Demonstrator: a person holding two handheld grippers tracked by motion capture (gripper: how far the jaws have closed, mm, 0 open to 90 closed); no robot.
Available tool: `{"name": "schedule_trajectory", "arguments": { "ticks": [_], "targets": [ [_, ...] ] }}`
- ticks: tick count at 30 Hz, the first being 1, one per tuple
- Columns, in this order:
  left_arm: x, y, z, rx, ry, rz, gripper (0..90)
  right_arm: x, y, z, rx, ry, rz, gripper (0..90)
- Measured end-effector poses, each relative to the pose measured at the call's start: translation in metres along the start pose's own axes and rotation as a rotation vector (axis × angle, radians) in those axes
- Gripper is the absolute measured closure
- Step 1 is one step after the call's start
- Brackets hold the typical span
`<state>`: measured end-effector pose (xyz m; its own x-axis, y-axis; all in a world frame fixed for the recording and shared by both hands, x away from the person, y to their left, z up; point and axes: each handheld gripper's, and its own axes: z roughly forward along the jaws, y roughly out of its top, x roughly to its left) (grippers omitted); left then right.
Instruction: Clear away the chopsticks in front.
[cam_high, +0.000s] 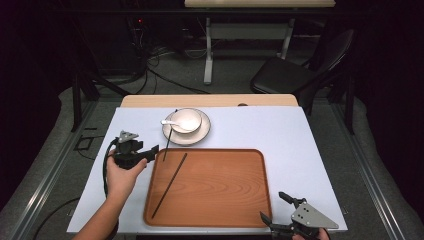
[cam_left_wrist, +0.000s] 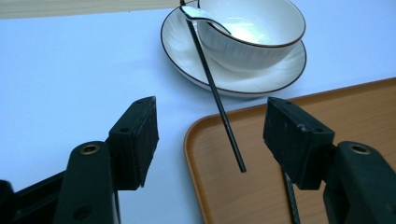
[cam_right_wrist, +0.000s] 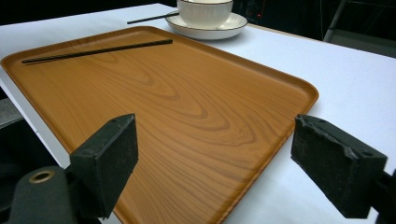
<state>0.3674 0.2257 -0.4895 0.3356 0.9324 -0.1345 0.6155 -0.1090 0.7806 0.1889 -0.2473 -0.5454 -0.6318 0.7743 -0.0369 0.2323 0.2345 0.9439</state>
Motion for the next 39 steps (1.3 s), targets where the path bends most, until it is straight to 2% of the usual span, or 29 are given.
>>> {"name": "schedule_trajectory", "arguments": {
  "ticks": [7,13,19,30,35,36,39],
  "targets": [
    [0.006,0.006,0.013,0.010,0.023,-0.005,35.6,0.000,0.000,0.000,0.002,0.000,0.000,14.4],
    [0.006,0.011,0.027,0.024,0.016,-0.002,36.5,0.000,0.000,0.000,0.001,0.001,0.002,14.4],
    [0.003,0.013,0.042,0.044,-0.001,-0.019,38.1,-0.001,0.000,0.000,0.002,0.001,0.002,14.4],
    [0.000,0.009,0.062,0.072,-0.034,-0.023,49.0,-0.001,0.000,0.001,0.000,0.004,0.002,14.5],
    [0.001,0.008,0.066,0.092,-0.045,-0.040,55.1,-0.001,0.000,0.001,0.000,0.004,0.002,14.5],
    [0.001,0.007,0.068,0.105,-0.057,-0.058,56.7,-0.001,0.000,0.001,0.001,0.004,0.002,14.4],
    [0.000,0.007,0.069,0.112,-0.061,-0.070,59.3,-0.001,0.000,0.001,0.000,0.003,0.002,14.5]
  ]
}}
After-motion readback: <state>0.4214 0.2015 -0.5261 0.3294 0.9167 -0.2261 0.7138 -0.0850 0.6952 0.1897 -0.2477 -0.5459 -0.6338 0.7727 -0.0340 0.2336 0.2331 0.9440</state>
